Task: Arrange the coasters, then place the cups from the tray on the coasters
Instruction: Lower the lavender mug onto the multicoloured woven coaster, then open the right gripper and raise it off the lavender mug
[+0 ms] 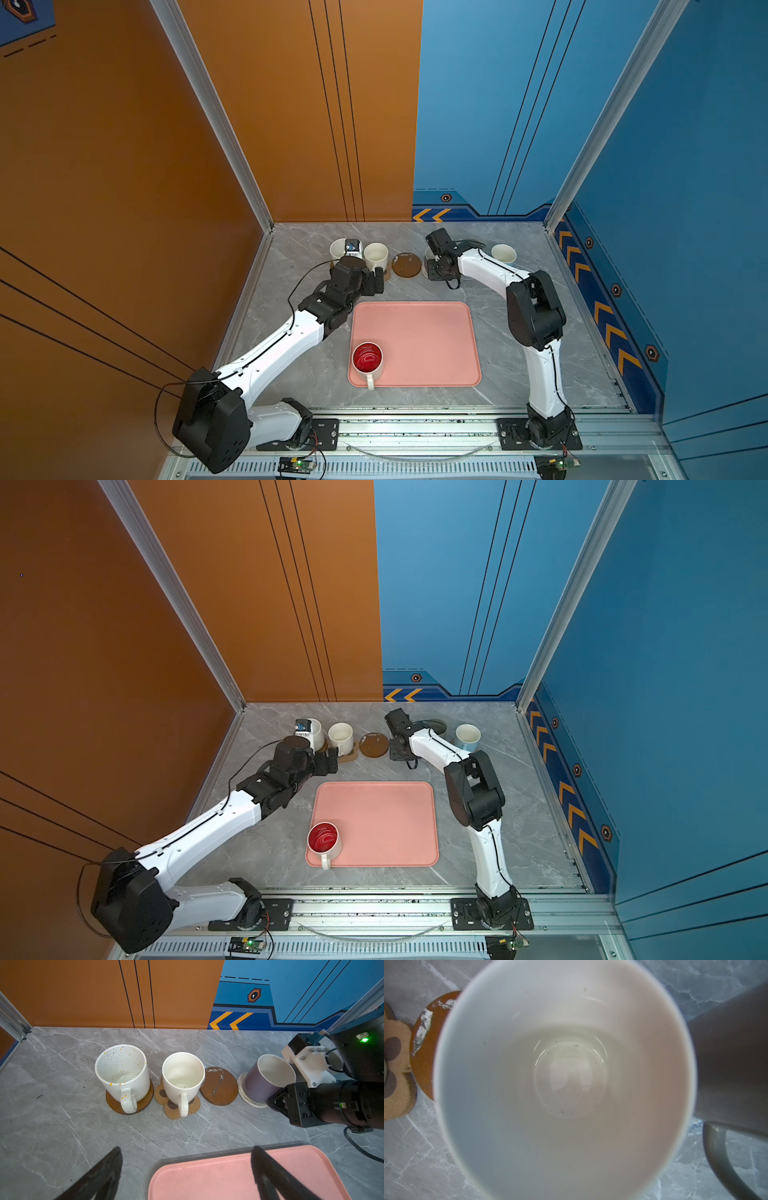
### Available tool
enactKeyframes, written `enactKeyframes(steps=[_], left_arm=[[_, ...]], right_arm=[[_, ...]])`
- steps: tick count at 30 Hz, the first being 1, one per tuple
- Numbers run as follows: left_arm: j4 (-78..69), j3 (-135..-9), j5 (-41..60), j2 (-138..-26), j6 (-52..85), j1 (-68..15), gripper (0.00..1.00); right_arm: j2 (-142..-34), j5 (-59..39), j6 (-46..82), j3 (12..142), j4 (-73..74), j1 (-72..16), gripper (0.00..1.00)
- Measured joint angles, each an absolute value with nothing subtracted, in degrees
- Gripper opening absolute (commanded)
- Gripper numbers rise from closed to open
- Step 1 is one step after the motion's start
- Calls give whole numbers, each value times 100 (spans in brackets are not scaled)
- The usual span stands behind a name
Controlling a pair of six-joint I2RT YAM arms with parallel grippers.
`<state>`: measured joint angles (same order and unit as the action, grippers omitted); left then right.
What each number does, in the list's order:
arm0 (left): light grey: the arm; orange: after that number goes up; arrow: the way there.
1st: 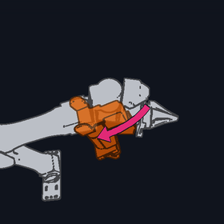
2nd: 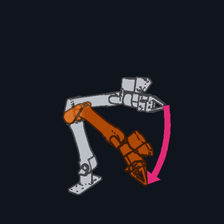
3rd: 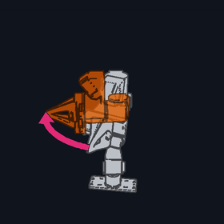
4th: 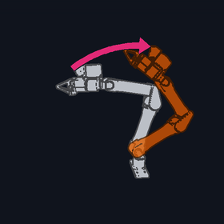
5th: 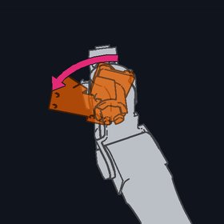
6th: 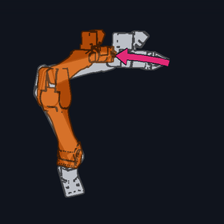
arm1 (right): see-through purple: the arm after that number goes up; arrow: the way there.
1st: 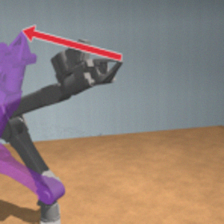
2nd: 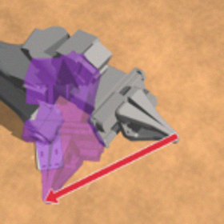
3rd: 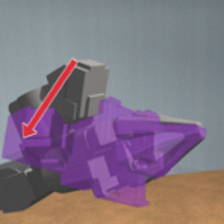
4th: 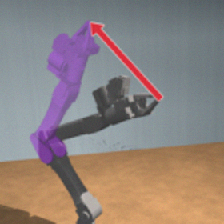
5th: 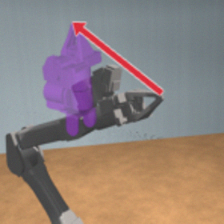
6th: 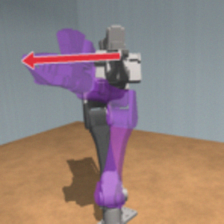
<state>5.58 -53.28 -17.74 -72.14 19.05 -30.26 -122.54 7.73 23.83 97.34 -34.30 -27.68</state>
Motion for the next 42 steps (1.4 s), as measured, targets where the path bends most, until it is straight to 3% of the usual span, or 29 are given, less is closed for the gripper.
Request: enactKeyframes(steps=[11,18,42], left_arm=[[578,-5325,-1774,-7214,1905,-3026,97],[578,-5328,-1774,-7214,1905,-3026,97],[731,-5443,-1774,-7225,1907,-3028,96]], right_arm=[[-12243,773,2364,9727,-3315,-2768,49],[-11799,773,2357,9321,-3205,-2781,54],[-8027,1992,2862,6781,-1787,-3977,62]])
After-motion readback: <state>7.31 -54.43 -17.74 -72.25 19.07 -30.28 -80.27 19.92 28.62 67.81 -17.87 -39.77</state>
